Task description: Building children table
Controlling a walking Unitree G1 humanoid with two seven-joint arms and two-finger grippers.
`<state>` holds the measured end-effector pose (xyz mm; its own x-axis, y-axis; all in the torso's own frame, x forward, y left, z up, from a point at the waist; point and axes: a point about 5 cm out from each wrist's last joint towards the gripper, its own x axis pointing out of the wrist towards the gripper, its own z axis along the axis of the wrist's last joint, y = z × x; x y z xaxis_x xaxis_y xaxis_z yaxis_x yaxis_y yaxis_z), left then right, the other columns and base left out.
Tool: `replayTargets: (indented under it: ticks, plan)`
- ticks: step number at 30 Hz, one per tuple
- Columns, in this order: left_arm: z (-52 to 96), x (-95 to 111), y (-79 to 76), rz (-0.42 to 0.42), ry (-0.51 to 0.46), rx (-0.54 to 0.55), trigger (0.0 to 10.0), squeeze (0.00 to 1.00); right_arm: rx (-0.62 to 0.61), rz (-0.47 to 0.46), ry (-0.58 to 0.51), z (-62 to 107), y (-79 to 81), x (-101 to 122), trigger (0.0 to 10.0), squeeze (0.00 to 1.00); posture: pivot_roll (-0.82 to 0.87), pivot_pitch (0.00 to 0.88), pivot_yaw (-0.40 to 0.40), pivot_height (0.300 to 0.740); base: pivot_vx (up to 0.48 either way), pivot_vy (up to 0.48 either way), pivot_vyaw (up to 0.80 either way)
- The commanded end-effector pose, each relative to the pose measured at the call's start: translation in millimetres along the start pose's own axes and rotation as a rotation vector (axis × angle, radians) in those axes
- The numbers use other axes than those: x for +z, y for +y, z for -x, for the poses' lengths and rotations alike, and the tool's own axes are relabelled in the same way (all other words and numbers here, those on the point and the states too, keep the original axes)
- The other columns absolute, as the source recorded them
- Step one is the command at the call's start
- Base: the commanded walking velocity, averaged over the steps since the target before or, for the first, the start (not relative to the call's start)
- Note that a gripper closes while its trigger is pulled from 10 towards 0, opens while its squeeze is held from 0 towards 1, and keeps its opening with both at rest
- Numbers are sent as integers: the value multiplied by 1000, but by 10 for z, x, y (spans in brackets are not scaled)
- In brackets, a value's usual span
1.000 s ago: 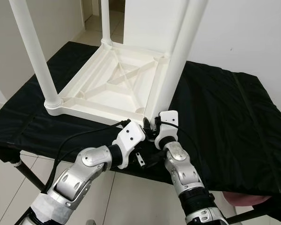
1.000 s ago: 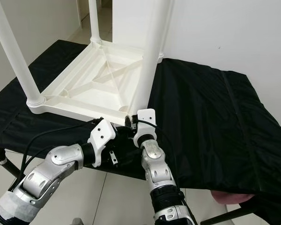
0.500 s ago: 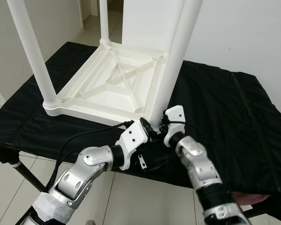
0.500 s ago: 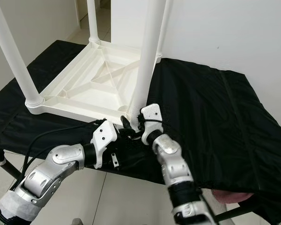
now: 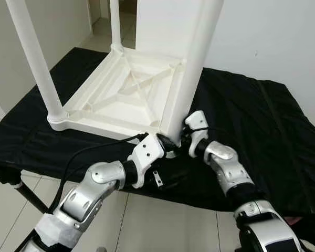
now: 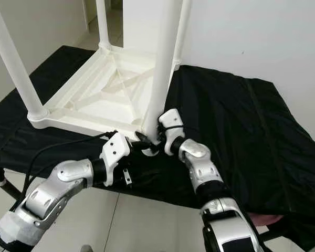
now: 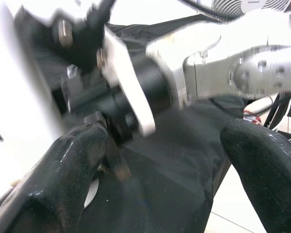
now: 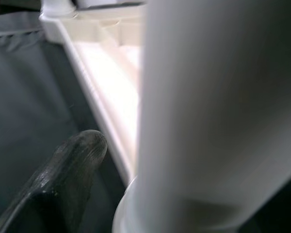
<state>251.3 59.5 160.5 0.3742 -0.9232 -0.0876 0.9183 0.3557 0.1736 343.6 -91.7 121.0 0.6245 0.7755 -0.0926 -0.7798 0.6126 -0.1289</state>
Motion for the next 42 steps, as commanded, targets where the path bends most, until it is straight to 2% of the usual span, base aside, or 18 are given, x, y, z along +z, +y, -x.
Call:
replayTargets:
  ticks: [1, 3, 4, 5, 6, 21, 26, 30, 32, 33, 35, 36, 38, 42]
  plan:
    - [5, -18, -2, 6, 12, -7, 10000, 0, 52, 11, 33, -45, 71, -57, 9843, 0, -5, 0, -58, 740, 0, 0, 0]
    - [6, -17, -4, 6, 12, -7, 10000, 0, 61, 10, 37, -51, 84, -71, 9843, 0, -5, 0, -58, 740, 0, 0, 0]
    - [13, -19, -3, 6, 13, -3, 10000, 0, 67, 6, 39, -53, 97, -87, 1922, 0, 0, 0, -60, 740, 0, 0, 0]
    - [18, -20, -2, 7, 14, 0, 10000, 0, 70, 4, 39, -53, 103, -95, 1922, 0, 0, 0, -60, 740, 0, 0, 0]
    - [23, -22, -2, 8, 15, 3, 10000, 0, 71, -1, 36, -48, 100, -103, 0, 0, 0, 0, -60, 740, 0, 0, 0]
    - [15, -27, -18, 14, 12, 2, 10000, 0, 7, -53, -27, 92, -41, -141, 0, 0, -7, 0, -63, 740, 0, 0, 0]
    - [4, -33, -27, 15, 11, -5, 10000, 0, -206, -124, -90, 192, -120, -152, 0, 0, -18, 0, -67, 740, 0, 0, 0]
    - [3, -35, -30, 16, 11, -5, 10000, 0, -298, -146, -93, 221, -141, -170, 0, 0, -19, 0, -69, 740, 0, 0, 0]
    - [7, -42, -38, 17, 12, -5, 10000, 0, -420, -184, -111, 219, -71, -177, 0, 0, -17, 0, -79, 740, 0, 0, 0]
    - [7, -42, -38, 17, 12, -5, 10000, 0, -420, -184, -111, 219, -71, -177, 0, 0, -17, 0, -79, 740, 0, 0, 0]
    - [12, -47, -44, 18, 12, -3, 10000, 0, -562, -239, -109, 194, 44, -189, 0, 0, -18, 0, -81, 740, 0, 0, 0]
    - [12, -47, -44, 18, 12, -3, 10000, 0, -562, -239, -109, 194, 44, -189, 0, 0, -18, 0, -81, 740, 0, 0, 0]
    - [5, -48, -48, 19, 11, -3, 10000, 0, -692, -255, -85, 180, 114, -198, 0, 0, -19, 0, -81, 740, 0, 0, 0]
    - [-3, -48, -54, 21, 9, -4, 10000, 0, -749, -243, -82, 140, 196, -168, 0, 0, -20, 0, -83, 740, 0, 0, 0]
